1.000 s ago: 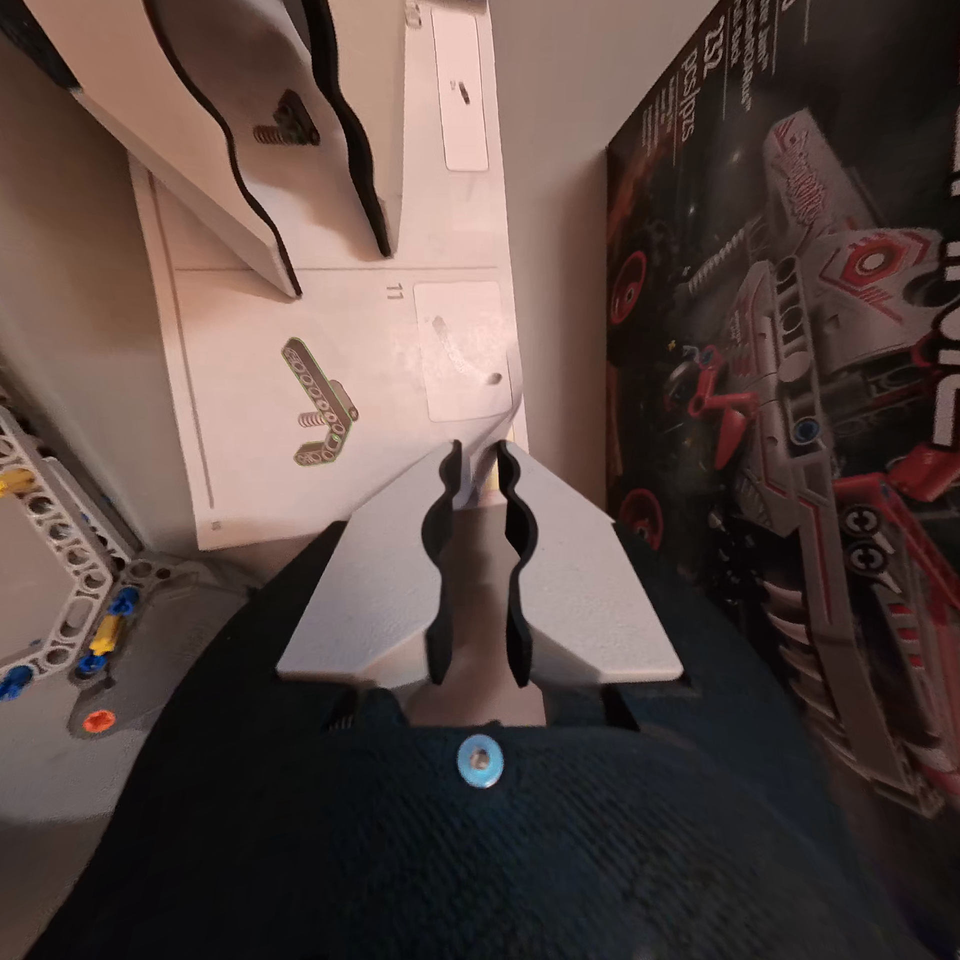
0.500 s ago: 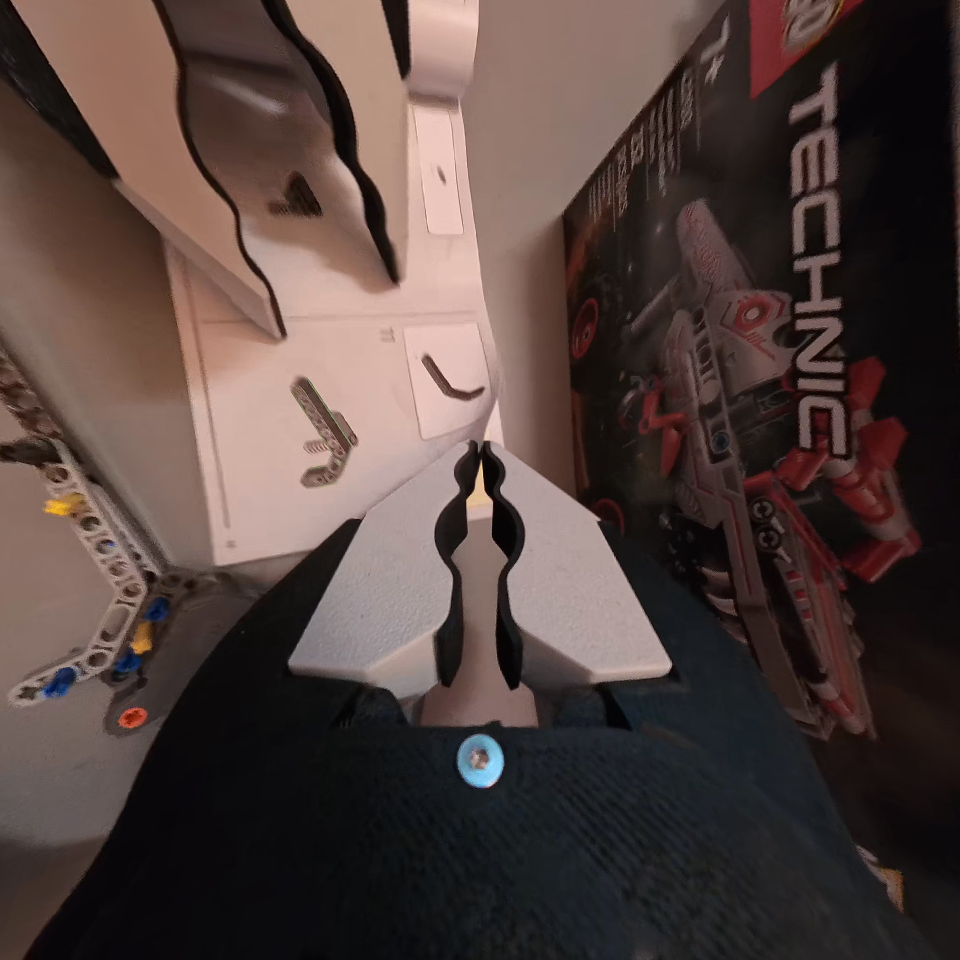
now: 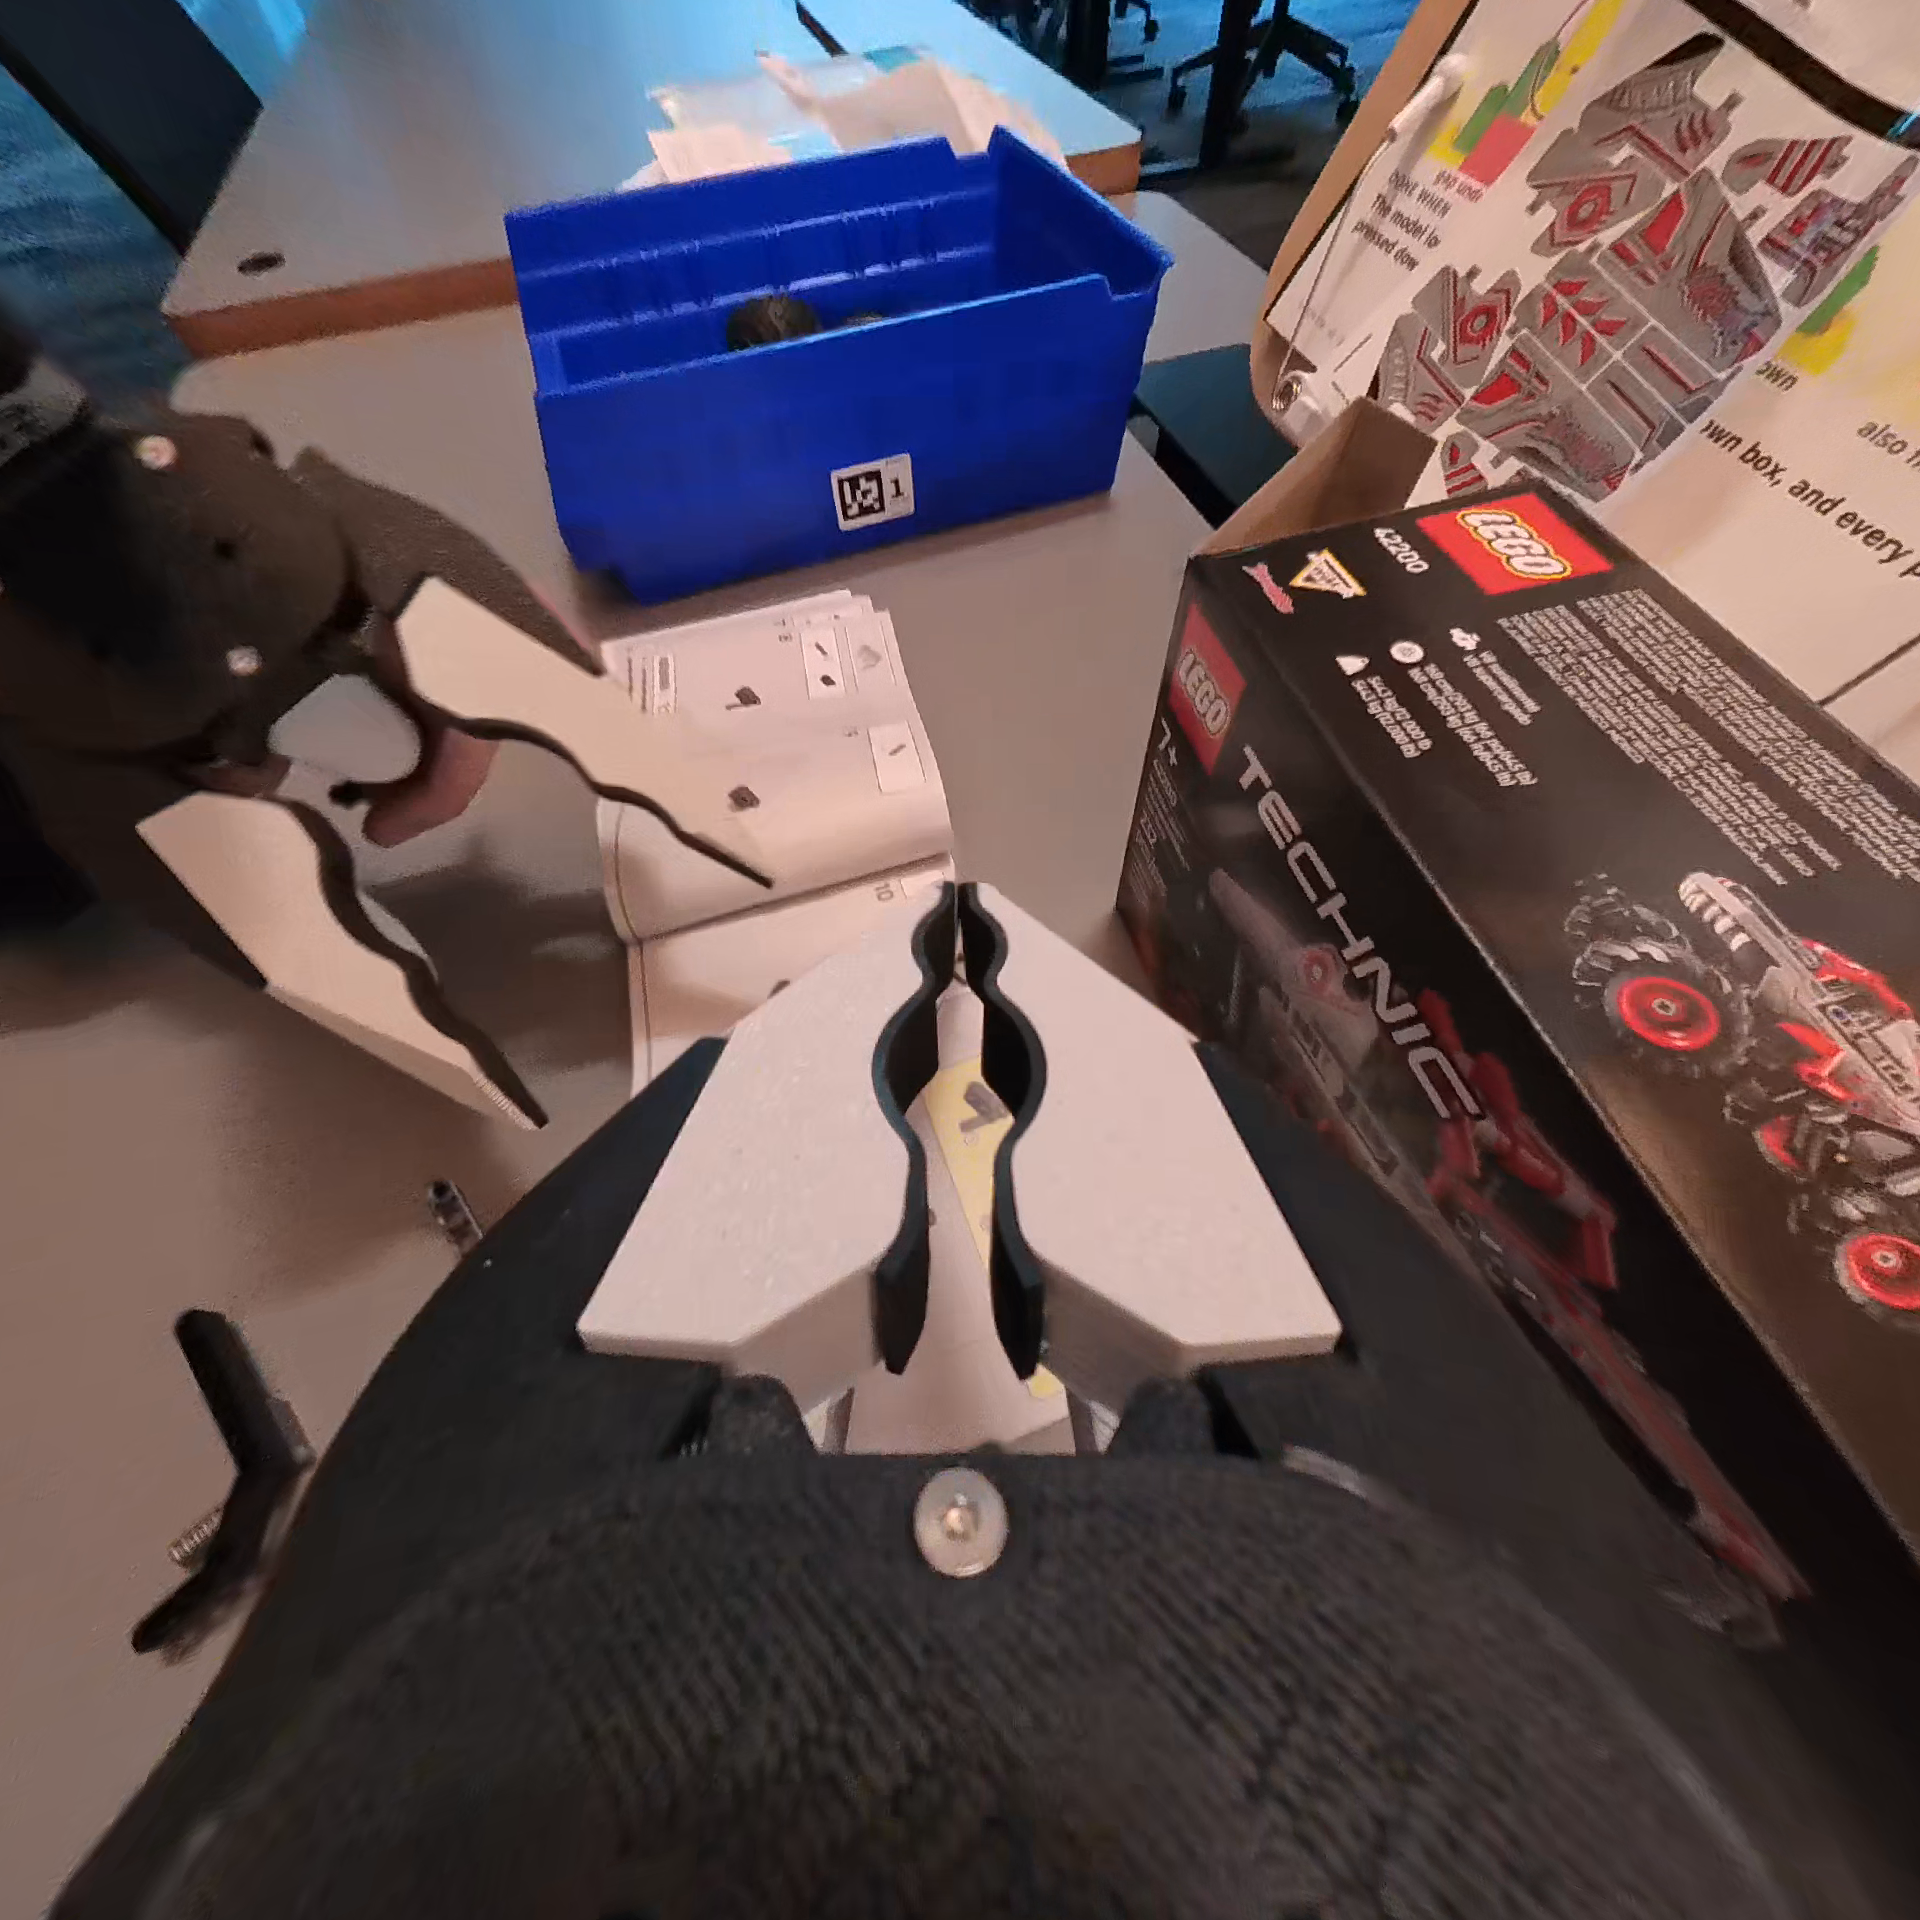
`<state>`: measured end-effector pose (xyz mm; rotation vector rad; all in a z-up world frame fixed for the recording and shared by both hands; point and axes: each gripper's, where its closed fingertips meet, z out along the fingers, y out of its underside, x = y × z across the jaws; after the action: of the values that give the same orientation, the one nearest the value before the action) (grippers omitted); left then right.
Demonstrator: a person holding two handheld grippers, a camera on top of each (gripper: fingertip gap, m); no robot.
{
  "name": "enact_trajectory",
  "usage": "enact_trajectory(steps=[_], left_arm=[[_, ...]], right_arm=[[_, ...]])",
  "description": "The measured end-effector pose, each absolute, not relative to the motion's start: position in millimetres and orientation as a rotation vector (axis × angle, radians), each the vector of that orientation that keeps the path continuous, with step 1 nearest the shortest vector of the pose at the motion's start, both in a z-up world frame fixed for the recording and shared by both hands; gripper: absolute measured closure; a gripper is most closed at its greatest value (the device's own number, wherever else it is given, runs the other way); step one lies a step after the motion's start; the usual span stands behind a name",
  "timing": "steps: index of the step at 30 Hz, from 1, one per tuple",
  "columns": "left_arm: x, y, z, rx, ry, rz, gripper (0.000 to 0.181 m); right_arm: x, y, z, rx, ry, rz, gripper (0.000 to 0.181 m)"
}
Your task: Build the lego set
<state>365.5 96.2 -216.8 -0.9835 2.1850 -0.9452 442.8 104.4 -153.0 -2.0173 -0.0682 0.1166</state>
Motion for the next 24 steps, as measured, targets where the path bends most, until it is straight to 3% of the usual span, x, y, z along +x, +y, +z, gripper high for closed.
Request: enact_trajectory(steps=[4, 24], left_arm=[[363.6, 83.1, -209.4, -0.884, 2.127, -0.907, 0.113], [393.4, 50.6, -182.7, -0.841, 1.870, -0.808, 0.116]], right_arm=[[440.4, 110.6, -154.0, -2.025, -0.056, 0.121, 0.181], [436.3, 110.4, -149.4, -2.018, -0.076, 0.114, 0.181]])
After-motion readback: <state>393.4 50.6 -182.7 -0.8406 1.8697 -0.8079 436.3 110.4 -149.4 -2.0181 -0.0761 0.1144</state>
